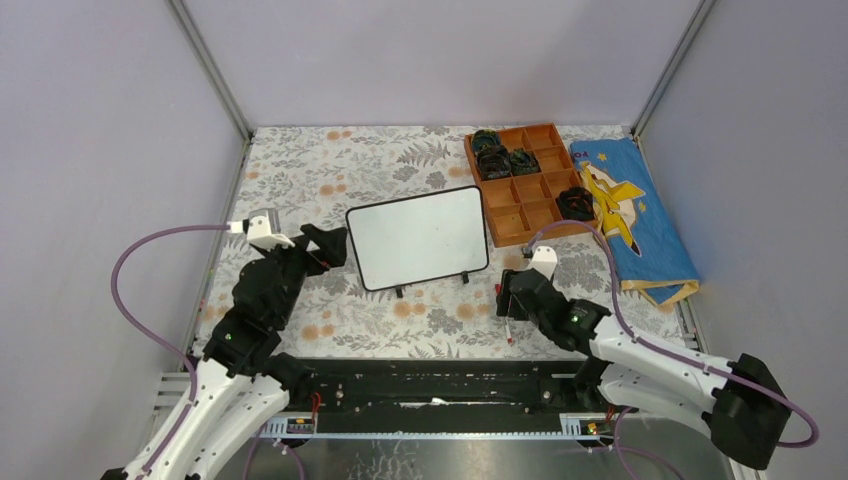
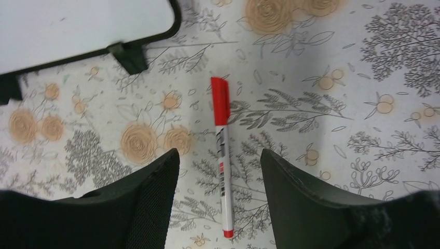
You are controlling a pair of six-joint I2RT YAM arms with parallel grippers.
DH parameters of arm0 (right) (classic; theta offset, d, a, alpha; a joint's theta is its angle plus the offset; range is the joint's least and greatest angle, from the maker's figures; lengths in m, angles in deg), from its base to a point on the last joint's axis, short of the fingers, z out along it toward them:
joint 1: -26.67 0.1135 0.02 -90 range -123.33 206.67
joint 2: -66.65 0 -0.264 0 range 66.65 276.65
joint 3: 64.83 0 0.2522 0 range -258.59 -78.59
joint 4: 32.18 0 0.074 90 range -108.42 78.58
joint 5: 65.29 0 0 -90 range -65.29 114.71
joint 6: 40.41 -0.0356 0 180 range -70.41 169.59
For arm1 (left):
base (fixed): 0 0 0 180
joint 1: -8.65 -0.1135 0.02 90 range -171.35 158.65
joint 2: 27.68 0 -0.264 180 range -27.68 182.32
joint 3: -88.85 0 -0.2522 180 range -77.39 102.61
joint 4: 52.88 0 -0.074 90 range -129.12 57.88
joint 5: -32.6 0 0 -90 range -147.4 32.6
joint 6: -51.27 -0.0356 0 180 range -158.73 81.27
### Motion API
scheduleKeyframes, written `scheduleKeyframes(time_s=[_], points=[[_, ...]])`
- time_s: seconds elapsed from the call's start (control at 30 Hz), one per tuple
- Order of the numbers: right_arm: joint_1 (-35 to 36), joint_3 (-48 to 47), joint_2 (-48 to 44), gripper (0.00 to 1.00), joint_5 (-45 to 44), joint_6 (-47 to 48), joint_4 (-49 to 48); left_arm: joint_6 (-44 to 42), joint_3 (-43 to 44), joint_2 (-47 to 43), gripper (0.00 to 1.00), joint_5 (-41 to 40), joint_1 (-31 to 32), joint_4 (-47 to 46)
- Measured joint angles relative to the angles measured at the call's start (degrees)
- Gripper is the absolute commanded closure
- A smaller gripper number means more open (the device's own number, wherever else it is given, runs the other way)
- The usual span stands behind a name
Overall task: Write a sentence on the whiteboard
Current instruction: Move the whiteboard to the center of the board.
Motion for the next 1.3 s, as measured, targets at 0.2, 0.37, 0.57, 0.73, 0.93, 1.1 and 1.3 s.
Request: scheduleKeyframes(time_s=[0.2,0.37,0.57,0.73,0.93,1.1,1.3], points=[[-5.7,-2.6,5.5,0.36,5.5,0.2,0.9,0.9,-1.3,-2.0,0.01,-2.3,0.0,-0.1],[-6.1,-4.5,9.5,0.39,8.6,0.5,2.0,0.8,-1.1,-0.5,0.01,-1.9,0.0,0.0],[-6.3,-7.6,14.8,0.45,10.4,1.4,2.4,0.7,-1.1,1.4,0.01,0.9,0.0,0.0],[-6.3,-9.9,19.1,0.49,10.6,2.5,3.3,0.7,-1.1,1.3,0.01,2.0,0.0,0.0],[-6.5,-12.6,23.1,0.53,10.6,4.5,5.2,0.5,-1.1,1.3,0.01,2.6,0.1,0.0],[-7.4,-13.0,25.4,0.55,11.6,5.3,5.6,0.5,-1.1,1.2,0.01,2.8,0.2,0.0],[-8.5,-13.0,27.4,0.63,13.4,5.4,5.5,0.5,-1.1,1.1,0.01,3.0,0.2,0.0]])
